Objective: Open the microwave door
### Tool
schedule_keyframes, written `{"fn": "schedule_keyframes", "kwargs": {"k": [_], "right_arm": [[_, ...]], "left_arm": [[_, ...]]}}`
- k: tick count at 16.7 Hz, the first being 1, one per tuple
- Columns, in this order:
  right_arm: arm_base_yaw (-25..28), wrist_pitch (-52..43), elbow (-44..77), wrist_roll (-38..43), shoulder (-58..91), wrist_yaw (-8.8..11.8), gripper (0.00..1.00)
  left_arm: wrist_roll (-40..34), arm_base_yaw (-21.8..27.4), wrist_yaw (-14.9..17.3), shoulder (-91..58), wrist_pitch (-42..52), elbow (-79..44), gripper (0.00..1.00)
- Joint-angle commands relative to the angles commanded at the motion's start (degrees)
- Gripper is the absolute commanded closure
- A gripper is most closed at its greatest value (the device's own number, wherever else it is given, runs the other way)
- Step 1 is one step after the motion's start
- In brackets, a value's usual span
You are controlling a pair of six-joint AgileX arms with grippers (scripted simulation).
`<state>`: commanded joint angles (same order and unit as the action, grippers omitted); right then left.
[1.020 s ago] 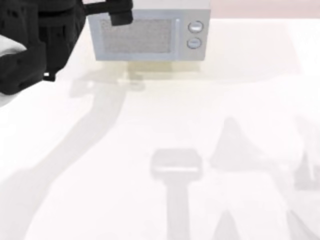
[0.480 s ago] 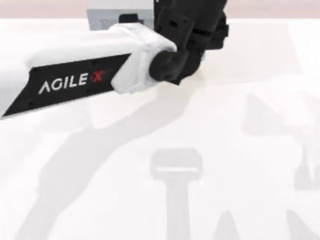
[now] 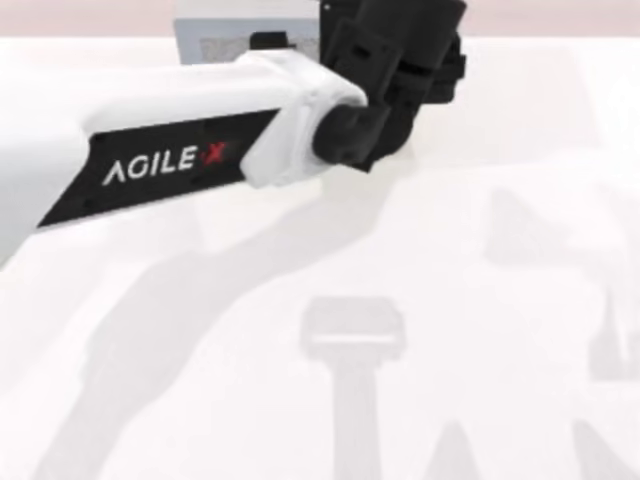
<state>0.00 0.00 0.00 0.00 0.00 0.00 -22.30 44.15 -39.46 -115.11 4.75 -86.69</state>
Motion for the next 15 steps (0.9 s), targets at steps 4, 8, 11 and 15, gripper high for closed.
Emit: {"fn": "schedule_keyframes", "kwargs": {"k": [4, 8, 11, 15], "right_arm": [[0.00, 0.00, 0.00, 0.00, 0.00, 0.00, 0.00], [0.00, 0.00, 0.00, 0.00, 0.00, 0.00, 0.00], [0.00, 0.00, 0.00, 0.00, 0.00, 0.00, 0.00], [0.00, 0.00, 0.00, 0.00, 0.00, 0.00, 0.00]], "left_arm": [[2.04, -2.87, 2.57, -7.36, -1.79, -6.80, 0.00], [3.66, -5.37, 4.78, -12.59, -3.15, -11.65, 0.00], [3.68, -5.39, 4.80, -12.62, -3.16, -11.68, 0.00], [3.68, -5.39, 4.80, -12.62, -3.16, -11.68, 0.30]]}}
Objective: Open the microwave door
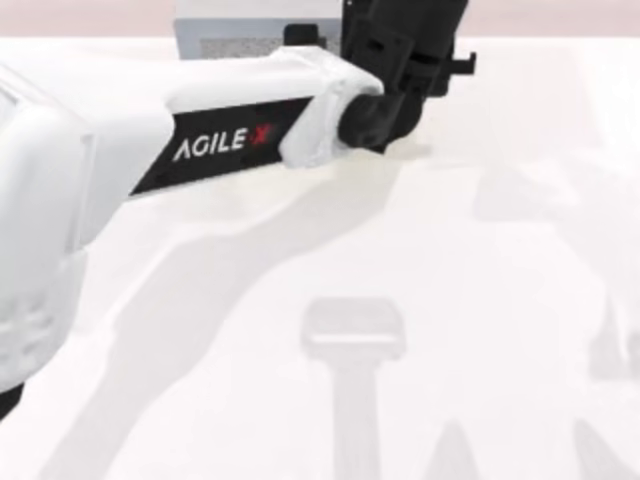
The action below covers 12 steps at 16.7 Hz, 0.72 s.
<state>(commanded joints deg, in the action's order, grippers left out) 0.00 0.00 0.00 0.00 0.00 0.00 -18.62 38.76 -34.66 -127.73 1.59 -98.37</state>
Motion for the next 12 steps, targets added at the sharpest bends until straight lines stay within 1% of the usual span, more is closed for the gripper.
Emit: {"fn": "schedule_keyframes", "kwargs": {"k": [9, 10, 12], "right_arm": [[0.00, 0.00, 0.00, 0.00, 0.00, 0.00, 0.00], [0.00, 0.00, 0.00, 0.00, 0.00, 0.00, 0.00], [0.00, 0.00, 0.00, 0.00, 0.00, 0.00, 0.00]], "left_arm": [[0.00, 0.00, 0.00, 0.00, 0.00, 0.00, 0.98], [0.00, 0.00, 0.00, 0.00, 0.00, 0.00, 1.00], [0.00, 0.00, 0.00, 0.00, 0.00, 0.00, 1.00]]}}
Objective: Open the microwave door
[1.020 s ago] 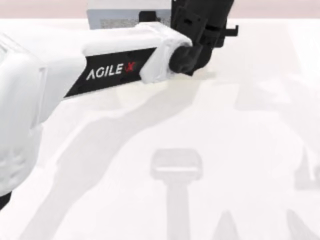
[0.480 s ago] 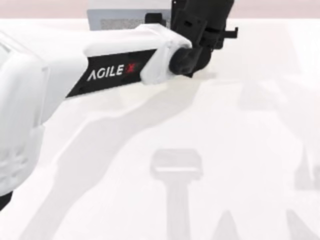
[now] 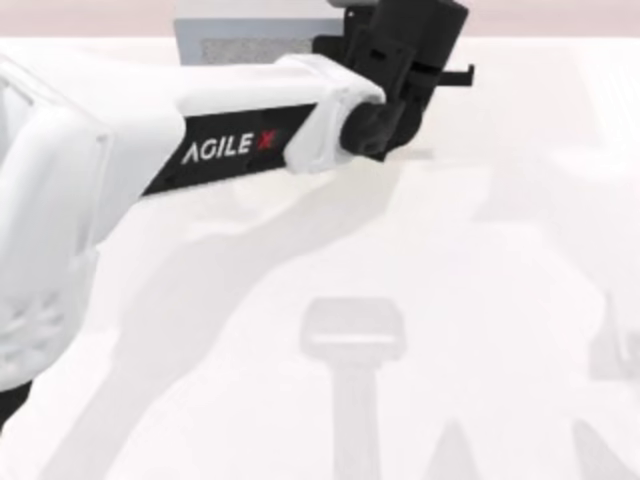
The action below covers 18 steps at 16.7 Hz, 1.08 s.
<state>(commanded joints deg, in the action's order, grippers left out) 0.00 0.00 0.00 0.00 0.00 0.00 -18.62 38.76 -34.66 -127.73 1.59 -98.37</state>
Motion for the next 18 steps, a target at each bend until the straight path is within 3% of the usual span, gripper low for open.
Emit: {"fn": "schedule_keyframes", "kwargs": {"k": [5, 6, 10, 13, 18], "right_arm": [[0.00, 0.00, 0.00, 0.00, 0.00, 0.00, 0.00], [0.00, 0.00, 0.00, 0.00, 0.00, 0.00, 0.00], [0.00, 0.00, 0.00, 0.00, 0.00, 0.00, 0.00], [0.00, 0.00, 0.00, 0.00, 0.00, 0.00, 0.00], [0.00, 0.00, 0.00, 0.00, 0.00, 0.00, 0.00]], "left_arm": [[0.00, 0.00, 0.00, 0.00, 0.00, 0.00, 1.00], [0.14, 3.28, -0.10, 1.36, 0.61, 2.74, 1.00], [-0.79, 3.09, 0.79, -0.45, 4.42, -1.04, 1.00], [-2.78, 2.52, 2.76, -4.15, 13.56, -9.65, 1.00], [-7.47, 0.95, 7.99, -11.67, 37.68, -29.91, 1.00]]}}
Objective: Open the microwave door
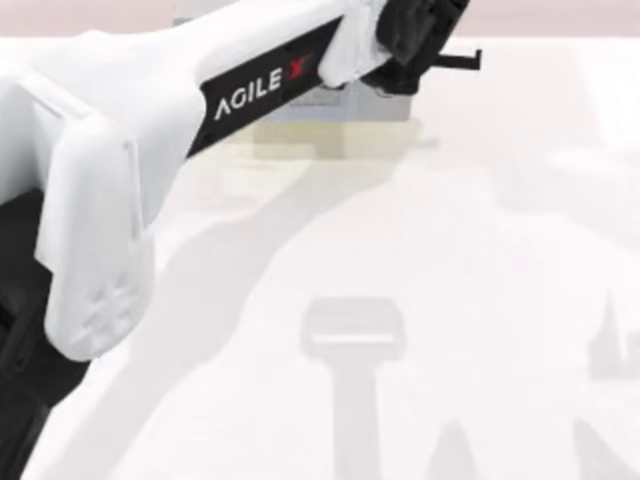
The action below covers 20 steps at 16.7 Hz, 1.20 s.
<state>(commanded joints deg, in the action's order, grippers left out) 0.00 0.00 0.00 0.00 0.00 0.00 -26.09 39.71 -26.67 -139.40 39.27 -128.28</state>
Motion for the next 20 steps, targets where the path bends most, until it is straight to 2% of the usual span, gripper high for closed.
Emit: {"fn": "schedule_keyframes", "kwargs": {"k": [4, 8, 11, 20], "right_arm": [[0.00, 0.00, 0.00, 0.00, 0.00, 0.00, 0.00], [0.00, 0.00, 0.00, 0.00, 0.00, 0.00, 0.00], [0.00, 0.00, 0.00, 0.00, 0.00, 0.00, 0.00], [0.00, 0.00, 0.00, 0.00, 0.00, 0.00, 0.00]], "left_arm": [[-3.76, -1.52, 4.78, -5.06, 19.53, -15.75, 1.00], [-6.31, -2.77, 8.41, -8.31, 31.38, -26.06, 1.00], [-6.90, -3.10, 9.32, -9.07, 33.87, -28.48, 1.00], [-6.90, -3.10, 9.32, -9.07, 33.87, -28.48, 1.00]]}}
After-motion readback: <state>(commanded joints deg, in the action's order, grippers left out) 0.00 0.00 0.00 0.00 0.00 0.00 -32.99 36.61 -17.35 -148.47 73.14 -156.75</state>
